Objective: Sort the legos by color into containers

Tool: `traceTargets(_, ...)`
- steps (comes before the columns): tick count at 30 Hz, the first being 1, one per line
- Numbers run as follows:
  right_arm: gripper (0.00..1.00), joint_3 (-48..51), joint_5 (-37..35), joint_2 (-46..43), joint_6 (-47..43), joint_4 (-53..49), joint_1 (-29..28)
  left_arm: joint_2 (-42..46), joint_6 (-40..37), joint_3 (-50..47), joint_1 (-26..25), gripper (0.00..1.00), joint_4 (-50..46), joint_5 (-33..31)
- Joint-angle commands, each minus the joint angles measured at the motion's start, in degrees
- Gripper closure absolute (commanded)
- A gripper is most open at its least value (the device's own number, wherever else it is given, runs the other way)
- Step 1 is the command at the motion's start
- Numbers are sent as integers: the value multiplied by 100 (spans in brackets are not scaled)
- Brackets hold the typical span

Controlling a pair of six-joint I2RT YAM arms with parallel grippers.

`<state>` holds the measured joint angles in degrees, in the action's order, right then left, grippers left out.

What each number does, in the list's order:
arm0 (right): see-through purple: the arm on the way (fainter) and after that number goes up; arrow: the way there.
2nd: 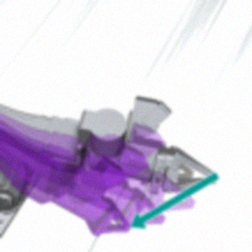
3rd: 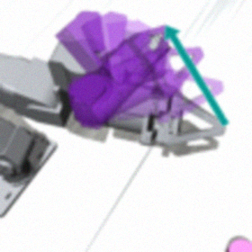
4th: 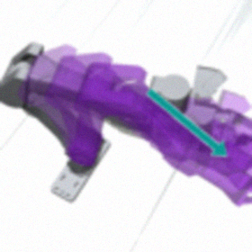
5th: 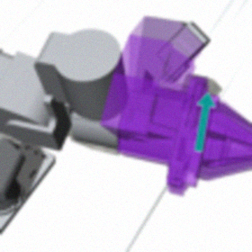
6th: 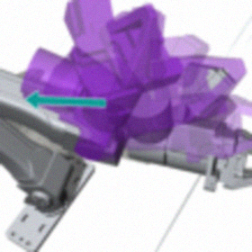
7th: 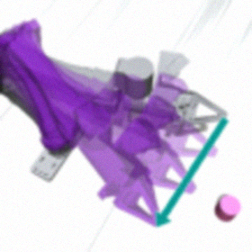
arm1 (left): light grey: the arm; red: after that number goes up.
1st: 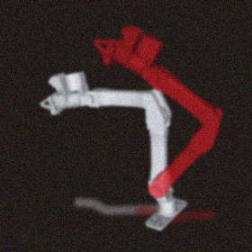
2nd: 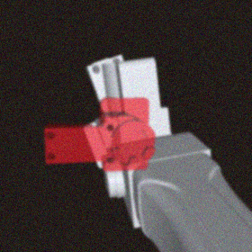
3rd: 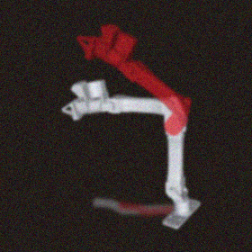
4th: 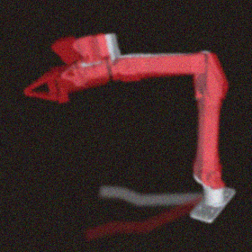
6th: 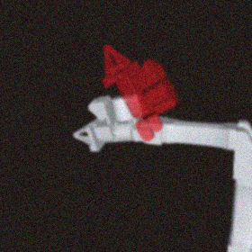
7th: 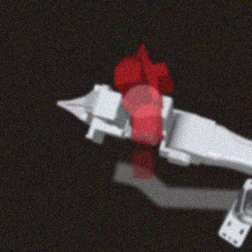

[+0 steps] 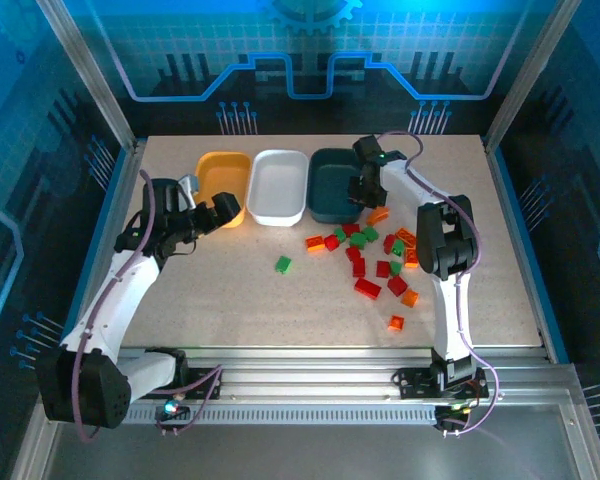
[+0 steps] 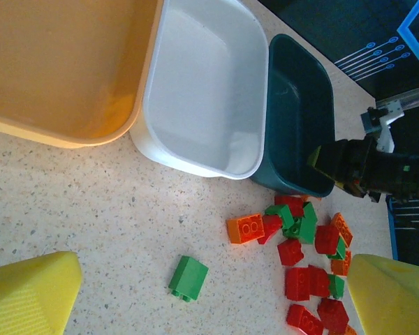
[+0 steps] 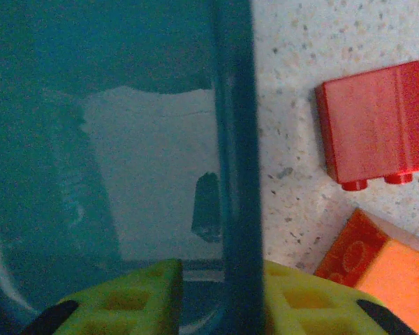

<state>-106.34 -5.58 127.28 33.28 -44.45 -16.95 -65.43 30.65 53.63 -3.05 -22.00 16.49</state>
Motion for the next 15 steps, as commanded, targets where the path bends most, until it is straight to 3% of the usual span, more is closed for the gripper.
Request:
traceTargets(1,56,-279,-91,-152,-212,-227,-48,10,155,-167,24,1,120,268)
traceTargets(10,39,267,-143,-984,-861,-48,566,-58,546,-567,-26,1,644,728)
traceTargets(15,46,-365,296,-303,-1497,-550,964,-101,586,-652,-306,1,672,732)
